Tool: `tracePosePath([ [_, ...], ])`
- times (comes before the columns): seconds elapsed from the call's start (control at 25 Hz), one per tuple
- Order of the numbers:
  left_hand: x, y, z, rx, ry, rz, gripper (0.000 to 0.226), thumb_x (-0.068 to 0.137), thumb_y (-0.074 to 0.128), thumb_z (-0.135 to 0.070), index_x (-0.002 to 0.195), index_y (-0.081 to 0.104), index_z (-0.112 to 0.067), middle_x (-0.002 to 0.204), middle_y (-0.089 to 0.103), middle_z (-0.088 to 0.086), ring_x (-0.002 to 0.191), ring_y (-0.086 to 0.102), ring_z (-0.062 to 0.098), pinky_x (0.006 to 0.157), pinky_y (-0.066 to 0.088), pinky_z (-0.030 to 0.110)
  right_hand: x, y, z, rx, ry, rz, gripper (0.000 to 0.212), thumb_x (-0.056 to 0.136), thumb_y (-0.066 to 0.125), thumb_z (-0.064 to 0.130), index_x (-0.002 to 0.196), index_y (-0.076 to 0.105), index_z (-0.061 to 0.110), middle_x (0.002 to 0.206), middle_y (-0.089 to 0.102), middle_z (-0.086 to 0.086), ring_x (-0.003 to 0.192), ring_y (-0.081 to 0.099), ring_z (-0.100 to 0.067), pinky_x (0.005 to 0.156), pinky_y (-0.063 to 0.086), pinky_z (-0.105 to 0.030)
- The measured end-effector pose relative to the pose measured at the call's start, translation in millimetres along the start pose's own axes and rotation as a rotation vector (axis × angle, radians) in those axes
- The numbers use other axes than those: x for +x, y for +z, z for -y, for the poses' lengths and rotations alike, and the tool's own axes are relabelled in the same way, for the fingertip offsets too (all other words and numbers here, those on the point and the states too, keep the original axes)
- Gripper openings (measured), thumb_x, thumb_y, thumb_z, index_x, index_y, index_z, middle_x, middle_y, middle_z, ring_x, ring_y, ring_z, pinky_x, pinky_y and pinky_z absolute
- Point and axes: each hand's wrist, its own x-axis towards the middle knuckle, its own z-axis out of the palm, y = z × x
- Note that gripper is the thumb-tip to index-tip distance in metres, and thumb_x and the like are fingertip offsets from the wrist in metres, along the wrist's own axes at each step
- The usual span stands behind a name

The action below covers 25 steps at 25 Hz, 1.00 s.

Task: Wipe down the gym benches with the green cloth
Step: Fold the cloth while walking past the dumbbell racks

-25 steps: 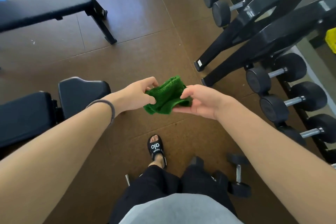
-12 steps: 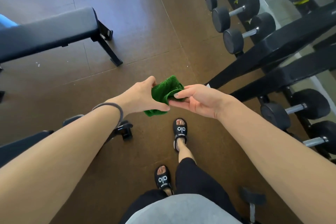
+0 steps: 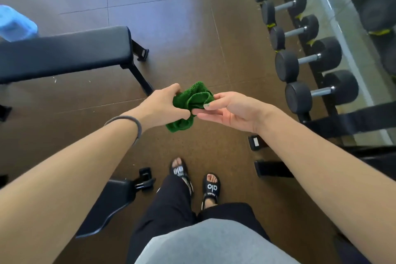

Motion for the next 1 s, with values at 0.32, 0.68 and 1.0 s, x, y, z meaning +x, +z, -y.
tracePosePath([
  [0.32, 153.4, -147.2, 43.8, -0.29, -0.137, 0.186, 0.043, 0.083, 0.078, -0.047, 0.114, 0.059, -0.024, 0.109, 0.07, 0.0, 0.101, 0.069, 0.021, 0.09, 0.06, 0.043, 156.1, 44.8, 144.4, -0.506, -0.133, -0.25, 0.051, 0.099, 0.065, 0.042, 0.127, 0.056, 0.0, 0.112, 0.076, -0.01, 0.095, 0.075, -0.019, 0.086, 0.06, -0.037],
  [0.68, 299.4, -302.2, 69.5, -0.411, -0.151, 0.211, 0.033, 0.091, 0.075, -0.023, 0.121, 0.063, -0.022, 0.115, 0.072, 0.004, 0.103, 0.071, 0.022, 0.092, 0.061, 0.042, 297.6, 71.0, 304.6, -0.308, -0.12, -0.244, 0.035, 0.097, 0.067, 0.019, 0.129, 0.06, 0.006, 0.114, 0.077, -0.011, 0.103, 0.076, -0.027, 0.091, 0.061, -0.04],
  [1.0, 451.1, -414.4, 74.4, -0.703, -0.334, -0.172, 0.046, 0.083, 0.082, -0.017, 0.123, 0.06, -0.019, 0.113, 0.068, 0.006, 0.101, 0.07, 0.02, 0.083, 0.063, 0.036, 439.8, 73.9, 486.0, -0.261, -0.097, -0.116, 0.023, 0.1, 0.059, 0.007, 0.123, 0.055, 0.008, 0.118, 0.072, -0.014, 0.104, 0.074, -0.026, 0.09, 0.062, -0.038],
])
